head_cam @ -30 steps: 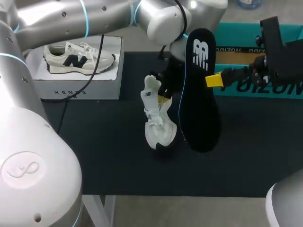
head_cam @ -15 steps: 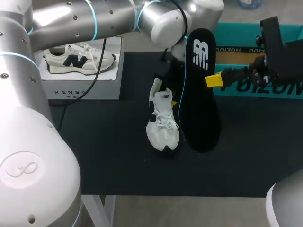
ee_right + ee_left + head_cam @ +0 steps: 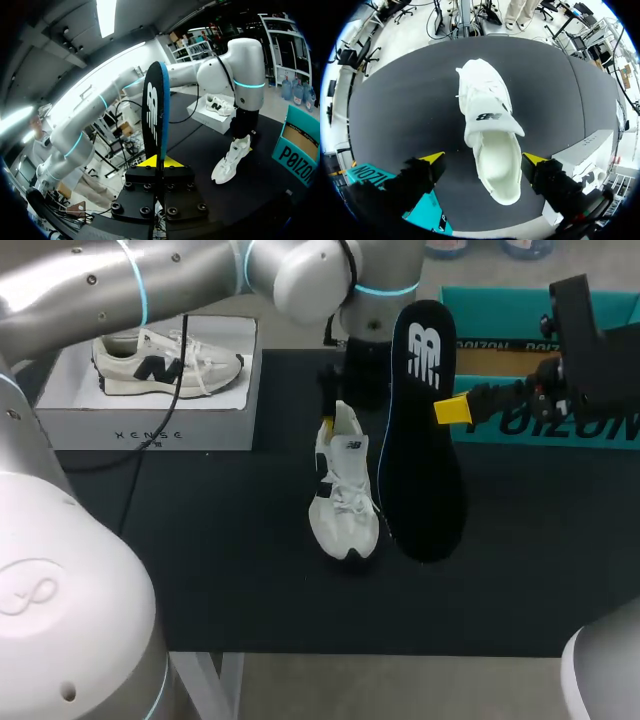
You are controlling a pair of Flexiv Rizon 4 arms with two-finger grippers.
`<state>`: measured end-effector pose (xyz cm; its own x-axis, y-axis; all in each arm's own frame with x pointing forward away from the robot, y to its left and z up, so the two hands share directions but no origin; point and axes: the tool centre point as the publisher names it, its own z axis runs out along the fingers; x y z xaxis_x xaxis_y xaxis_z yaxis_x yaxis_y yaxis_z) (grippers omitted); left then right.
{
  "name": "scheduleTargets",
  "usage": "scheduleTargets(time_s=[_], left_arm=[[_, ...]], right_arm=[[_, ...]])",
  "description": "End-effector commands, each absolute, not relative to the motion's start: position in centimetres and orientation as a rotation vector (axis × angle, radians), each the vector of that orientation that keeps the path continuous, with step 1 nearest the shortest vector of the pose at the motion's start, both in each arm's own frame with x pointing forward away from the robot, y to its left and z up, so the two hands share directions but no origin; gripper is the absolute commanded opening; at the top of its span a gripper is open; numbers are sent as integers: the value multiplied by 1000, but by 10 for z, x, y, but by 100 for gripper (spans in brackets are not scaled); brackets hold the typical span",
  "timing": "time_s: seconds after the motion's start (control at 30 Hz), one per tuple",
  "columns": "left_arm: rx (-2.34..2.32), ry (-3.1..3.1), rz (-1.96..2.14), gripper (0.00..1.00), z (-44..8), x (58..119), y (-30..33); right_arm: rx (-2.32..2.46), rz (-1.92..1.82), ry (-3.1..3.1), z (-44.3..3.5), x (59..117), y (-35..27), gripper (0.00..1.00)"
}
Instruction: Take the shoe out of the shoebox, open the shoe tongue, remove and reinsert the insole, then place the shoe into the shoebox
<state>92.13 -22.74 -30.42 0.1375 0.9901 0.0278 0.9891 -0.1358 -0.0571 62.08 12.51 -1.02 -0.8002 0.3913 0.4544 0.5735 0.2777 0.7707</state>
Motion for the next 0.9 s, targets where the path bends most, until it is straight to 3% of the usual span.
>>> scheduleTargets(time_s=[0.03, 0.7, 0.9], left_arm=[[-2512, -2198, 149, 100, -276, 921, -213], [-2760, -2360, 472, 100, -194, 960, -263], [-2813, -2374, 655, 100, -174, 969, -279]], right_arm=[[-904, -1540, -2365, -10, 623, 128, 0], [-904, -1540, -2365, -10, 623, 128, 0], [-1107, -1497, -2225, -11, 693, 99, 0]])
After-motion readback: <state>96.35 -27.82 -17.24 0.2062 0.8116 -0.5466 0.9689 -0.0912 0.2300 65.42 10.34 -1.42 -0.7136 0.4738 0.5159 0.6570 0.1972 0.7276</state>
